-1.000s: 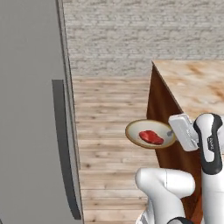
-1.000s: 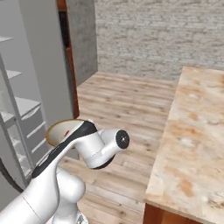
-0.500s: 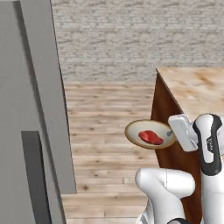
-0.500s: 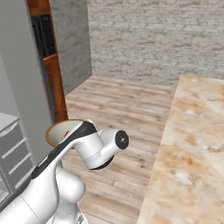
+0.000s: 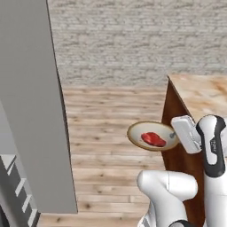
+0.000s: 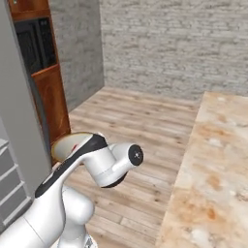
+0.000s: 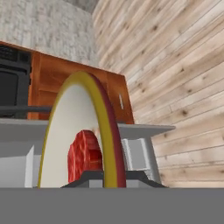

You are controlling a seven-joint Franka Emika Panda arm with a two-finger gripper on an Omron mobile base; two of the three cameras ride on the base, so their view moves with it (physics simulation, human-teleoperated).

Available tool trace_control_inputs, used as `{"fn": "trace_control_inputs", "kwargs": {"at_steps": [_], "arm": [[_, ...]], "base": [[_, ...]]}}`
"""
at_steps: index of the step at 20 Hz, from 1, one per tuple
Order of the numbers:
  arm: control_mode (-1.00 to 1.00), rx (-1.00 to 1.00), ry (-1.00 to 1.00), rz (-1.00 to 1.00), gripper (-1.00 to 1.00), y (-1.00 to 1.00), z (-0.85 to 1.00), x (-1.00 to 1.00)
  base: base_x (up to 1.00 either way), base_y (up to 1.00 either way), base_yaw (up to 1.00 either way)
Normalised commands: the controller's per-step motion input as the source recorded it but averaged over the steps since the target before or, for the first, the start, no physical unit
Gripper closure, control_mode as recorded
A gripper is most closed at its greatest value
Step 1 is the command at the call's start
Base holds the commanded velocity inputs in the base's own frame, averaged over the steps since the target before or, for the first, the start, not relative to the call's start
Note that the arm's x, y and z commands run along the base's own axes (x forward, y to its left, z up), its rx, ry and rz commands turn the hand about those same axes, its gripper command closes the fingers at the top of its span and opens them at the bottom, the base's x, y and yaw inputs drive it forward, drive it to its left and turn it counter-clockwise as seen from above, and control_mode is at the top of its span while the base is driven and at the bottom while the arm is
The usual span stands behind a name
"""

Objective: Place one of the steaks on the plate and the other in the bowl. Then place the bowl in the fridge.

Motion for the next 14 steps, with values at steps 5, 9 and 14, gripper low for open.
{"fn": "trace_control_inputs", "kwargs": {"at_steps": [5, 9, 14], "arm": [[1.0, 0.0, 0.0, 0.0, 1.0, 0.0, 0.0, 0.0], [1.0, 0.0, 0.0, 0.0, 1.0, 0.0, 0.0, 0.0], [1.0, 0.0, 0.0, 0.0, 1.0, 0.0, 0.0, 0.0]], "base": [[0.59, -0.14, 0.27], [-0.03, 0.0, 0.49], [-0.33, 0.0, 0.6]]}}
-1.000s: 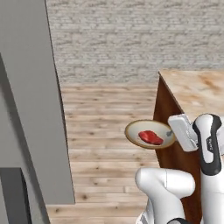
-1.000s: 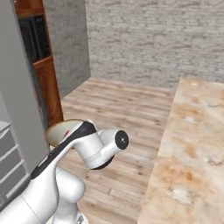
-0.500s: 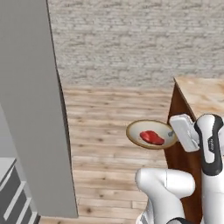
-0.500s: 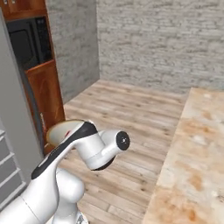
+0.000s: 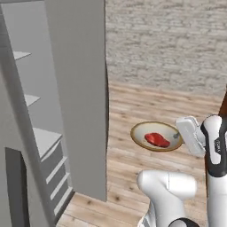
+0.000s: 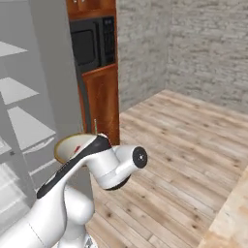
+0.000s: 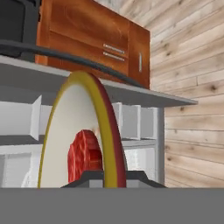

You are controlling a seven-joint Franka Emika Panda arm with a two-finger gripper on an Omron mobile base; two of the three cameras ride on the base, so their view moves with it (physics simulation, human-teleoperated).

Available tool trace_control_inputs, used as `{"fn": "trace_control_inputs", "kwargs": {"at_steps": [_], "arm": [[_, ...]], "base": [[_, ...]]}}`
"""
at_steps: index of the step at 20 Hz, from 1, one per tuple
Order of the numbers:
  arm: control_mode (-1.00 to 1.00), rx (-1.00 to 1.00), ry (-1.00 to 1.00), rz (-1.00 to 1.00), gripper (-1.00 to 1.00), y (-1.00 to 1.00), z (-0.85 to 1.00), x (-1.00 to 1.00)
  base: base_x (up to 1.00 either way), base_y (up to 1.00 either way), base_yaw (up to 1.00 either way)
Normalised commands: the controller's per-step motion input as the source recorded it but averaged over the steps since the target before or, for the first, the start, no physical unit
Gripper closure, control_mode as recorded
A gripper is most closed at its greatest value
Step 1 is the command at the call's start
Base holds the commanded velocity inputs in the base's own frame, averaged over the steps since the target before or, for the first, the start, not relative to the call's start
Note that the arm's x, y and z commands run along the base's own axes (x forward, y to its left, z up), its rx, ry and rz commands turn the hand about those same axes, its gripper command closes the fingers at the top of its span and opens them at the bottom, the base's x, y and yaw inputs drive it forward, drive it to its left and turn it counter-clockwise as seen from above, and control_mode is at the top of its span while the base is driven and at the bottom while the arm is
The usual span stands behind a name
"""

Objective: Place one of the steaks on the plate and the other in the bowl. Then place the bowl in the fridge.

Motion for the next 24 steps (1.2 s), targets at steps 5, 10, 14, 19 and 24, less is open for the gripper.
{"fn": "trace_control_inputs", "kwargs": {"at_steps": [5, 10, 14, 19, 24], "arm": [[1.0, 0.0, 0.0, 0.0, 1.0, 0.0, 0.0, 0.0], [1.0, 0.0, 0.0, 0.0, 1.0, 0.0, 0.0, 0.0], [1.0, 0.0, 0.0, 0.0, 1.0, 0.0, 0.0, 0.0], [1.0, 0.0, 0.0, 0.0, 1.0, 0.0, 0.0, 0.0], [1.0, 0.0, 0.0, 0.0, 1.0, 0.0, 0.0, 0.0]], "base": [[-0.06, 0.05, 0.63], [0.15, -0.23, 0.68], [0.56, -0.11, 0.58], [0.61, -0.62, 0.22], [0.66, -0.73, 0.05]]}}
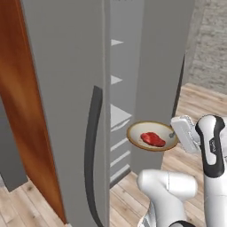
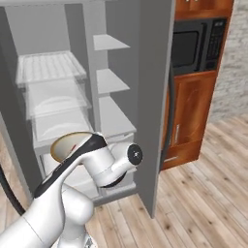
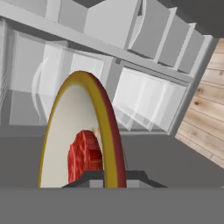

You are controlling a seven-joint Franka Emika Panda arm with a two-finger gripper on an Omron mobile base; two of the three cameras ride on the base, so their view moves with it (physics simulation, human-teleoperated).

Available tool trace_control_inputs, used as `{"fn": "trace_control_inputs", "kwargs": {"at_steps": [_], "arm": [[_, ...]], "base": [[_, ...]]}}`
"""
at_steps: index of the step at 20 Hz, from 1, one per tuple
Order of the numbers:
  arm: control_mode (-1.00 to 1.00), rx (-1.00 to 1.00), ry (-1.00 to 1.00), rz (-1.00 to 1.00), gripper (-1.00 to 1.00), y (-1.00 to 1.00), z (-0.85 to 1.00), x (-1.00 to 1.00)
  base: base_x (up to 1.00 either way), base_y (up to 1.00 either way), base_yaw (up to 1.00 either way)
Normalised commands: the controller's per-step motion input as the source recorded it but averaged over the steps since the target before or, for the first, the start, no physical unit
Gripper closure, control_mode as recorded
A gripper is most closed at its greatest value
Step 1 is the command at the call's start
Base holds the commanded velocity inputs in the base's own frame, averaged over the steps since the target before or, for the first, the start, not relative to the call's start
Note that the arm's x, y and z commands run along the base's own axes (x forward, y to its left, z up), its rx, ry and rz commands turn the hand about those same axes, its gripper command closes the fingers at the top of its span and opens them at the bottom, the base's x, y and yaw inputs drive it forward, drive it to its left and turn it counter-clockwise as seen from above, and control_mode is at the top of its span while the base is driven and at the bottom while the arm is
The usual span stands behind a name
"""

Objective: Place one of the steaks on the plate and the other in the bowl. Then place the bowl in the fridge.

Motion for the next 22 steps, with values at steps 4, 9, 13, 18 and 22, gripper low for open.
{"fn": "trace_control_inputs", "kwargs": {"at_steps": [4, 9, 13, 18, 22], "arm": [[1.0, 0.0, 0.0, 0.0, 1.0, 0.0, 0.0, 0.0], [1.0, 0.0, 0.0, 0.0, 1.0, 0.0, 0.0, 0.0], [1.0, 0.0, 0.0, 0.0, 1.0, 0.0, 0.0, 0.0], [1.0, 0.0, 0.0, 0.0, 1.0, 0.0, 0.0, 0.0], [1.0, 0.0, 0.0, 0.0, 1.0, 0.0, 0.0, 0.0]], "base": [[1.0, -0.48, 0.0], [0.66, -0.38, 0.14], [0.04, -0.46, 0.44], [-0.05, -0.11, 0.47], [0.0, -0.37, 0.42]]}}
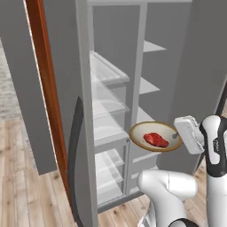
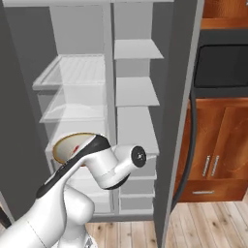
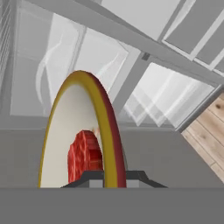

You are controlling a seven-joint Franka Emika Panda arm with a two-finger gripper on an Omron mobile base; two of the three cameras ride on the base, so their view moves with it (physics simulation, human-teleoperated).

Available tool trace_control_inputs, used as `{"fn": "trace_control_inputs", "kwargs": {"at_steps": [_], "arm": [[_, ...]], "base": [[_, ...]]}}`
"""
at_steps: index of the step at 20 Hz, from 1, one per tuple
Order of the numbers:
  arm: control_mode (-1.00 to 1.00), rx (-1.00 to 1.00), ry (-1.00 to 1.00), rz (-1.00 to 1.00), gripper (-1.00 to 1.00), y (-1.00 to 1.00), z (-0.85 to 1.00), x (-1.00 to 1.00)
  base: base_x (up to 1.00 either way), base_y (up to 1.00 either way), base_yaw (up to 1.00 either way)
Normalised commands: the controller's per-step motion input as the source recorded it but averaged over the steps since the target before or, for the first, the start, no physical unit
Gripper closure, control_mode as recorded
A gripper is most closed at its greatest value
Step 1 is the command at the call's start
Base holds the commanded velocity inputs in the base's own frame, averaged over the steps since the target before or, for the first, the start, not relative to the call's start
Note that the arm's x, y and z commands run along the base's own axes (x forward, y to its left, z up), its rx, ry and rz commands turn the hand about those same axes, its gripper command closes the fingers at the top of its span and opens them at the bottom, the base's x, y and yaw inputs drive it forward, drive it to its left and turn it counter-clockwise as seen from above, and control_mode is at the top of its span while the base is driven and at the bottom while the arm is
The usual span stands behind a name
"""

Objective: Place one of the steaks on the plate and the other in the bowl. Then place the bowl in the fridge.

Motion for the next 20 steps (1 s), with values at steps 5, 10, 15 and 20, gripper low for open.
{"fn": "trace_control_inputs", "kwargs": {"at_steps": [5, 10, 15, 20], "arm": [[1.0, 0.0, 0.0, 0.0, 1.0, 0.0, 0.0, 0.0], [1.0, 0.0, 0.0, 0.0, 1.0, 0.0, 0.0, 0.0], [1.0, 0.0, 0.0, 0.0, 1.0, 0.0, 0.0, 0.0], [1.0, 0.0, 0.0, 0.0, 1.0, 0.0, 0.0, 0.0]], "base": [[0.03, -0.44, 0.4], [0.0, -0.06, 0.32], [0.12, -0.02, 0.2], [0.38, -0.07, 0.19]]}}
